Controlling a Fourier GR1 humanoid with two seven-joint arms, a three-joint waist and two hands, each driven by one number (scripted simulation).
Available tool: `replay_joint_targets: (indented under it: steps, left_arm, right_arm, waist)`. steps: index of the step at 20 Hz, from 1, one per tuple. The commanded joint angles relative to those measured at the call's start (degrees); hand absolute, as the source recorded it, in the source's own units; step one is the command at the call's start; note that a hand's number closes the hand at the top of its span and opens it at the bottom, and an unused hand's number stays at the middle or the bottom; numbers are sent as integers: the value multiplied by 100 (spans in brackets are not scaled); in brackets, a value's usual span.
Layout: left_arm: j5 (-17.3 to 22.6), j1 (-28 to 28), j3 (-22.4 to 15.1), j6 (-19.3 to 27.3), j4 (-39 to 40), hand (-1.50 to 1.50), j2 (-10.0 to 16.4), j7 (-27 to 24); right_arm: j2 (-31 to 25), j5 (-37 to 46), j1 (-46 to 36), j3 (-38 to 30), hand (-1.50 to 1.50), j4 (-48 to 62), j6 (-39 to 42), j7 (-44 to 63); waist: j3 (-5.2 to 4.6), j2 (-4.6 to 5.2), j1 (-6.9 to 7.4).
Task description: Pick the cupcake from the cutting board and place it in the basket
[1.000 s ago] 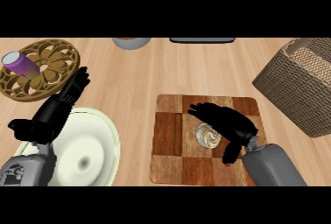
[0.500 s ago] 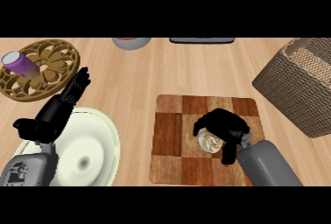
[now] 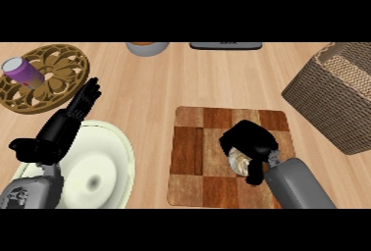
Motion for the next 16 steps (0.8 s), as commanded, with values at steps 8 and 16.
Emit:
replay_joint_targets:
  steps: [8,16]
  left_arm:
    - [17,-54,-21,-10,-93,0,-4,89]
    - [-124,-201,-263,40,69,0,-198,108]
  right_arm:
    - [910,127,-710,-2557,150,482,-1171,4829]
    - [924,-1189,-1807,-1833,150,940,-3566,6321]
  waist:
    - [63,103,107]
    - [70,98,279]
